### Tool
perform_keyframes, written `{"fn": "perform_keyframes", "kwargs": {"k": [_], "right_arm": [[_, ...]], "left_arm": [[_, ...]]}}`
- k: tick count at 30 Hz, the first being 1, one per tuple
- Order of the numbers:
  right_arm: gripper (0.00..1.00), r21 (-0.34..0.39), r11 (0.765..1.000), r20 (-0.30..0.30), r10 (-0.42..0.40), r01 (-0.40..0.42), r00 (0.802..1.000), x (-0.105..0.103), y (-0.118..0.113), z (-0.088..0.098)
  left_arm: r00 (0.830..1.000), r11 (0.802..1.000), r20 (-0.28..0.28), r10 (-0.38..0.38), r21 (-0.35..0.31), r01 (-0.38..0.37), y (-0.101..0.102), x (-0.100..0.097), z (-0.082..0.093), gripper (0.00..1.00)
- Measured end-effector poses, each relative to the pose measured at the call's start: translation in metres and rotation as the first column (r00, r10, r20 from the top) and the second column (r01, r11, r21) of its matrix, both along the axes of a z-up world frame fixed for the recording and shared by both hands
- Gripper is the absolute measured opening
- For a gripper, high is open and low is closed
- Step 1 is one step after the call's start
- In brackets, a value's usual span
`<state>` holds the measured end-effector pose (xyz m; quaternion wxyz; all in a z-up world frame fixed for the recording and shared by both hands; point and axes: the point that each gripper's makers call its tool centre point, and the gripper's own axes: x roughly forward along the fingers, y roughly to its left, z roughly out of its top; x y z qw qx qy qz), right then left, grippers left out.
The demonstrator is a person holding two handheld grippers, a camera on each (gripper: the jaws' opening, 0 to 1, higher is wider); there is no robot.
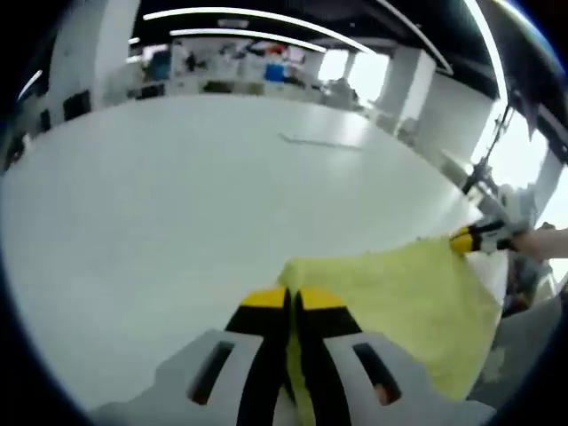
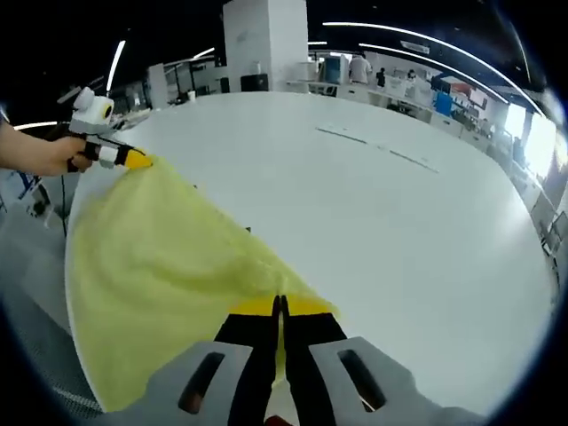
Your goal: Fold the garment on the visible template until the final outline fits inside the template.
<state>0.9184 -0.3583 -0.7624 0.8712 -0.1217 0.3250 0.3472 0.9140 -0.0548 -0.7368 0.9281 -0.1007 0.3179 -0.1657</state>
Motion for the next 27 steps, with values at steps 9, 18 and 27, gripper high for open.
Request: {"fn": "perform_keyframes", "kwargs": {"k": [9,18,27], "right_arm": [[0.02,0.084,0.994,0.017,-0.076,0.075,0.997,0.011,-0.001,0.016],[0.02,0.052,0.997,-0.001,-0.049,0.049,0.999,0.014,0.011,0.002],[0.03,0.025,0.999,0.002,-0.035,0.035,0.999,0.021,0.008,-0.01]], "left_arm": [[0.985,0.948,0.033,0.168,-0.279,-0.152,0.005,0.006,0.025,0.0],[0.96,0.905,-0.066,0.273,-0.32,-0.28,0.018,0.006,-0.006,0.0],[0.967,0.924,-0.064,0.247,-0.286,-0.255,0.015,0.01,-0.013,0.0]]}}
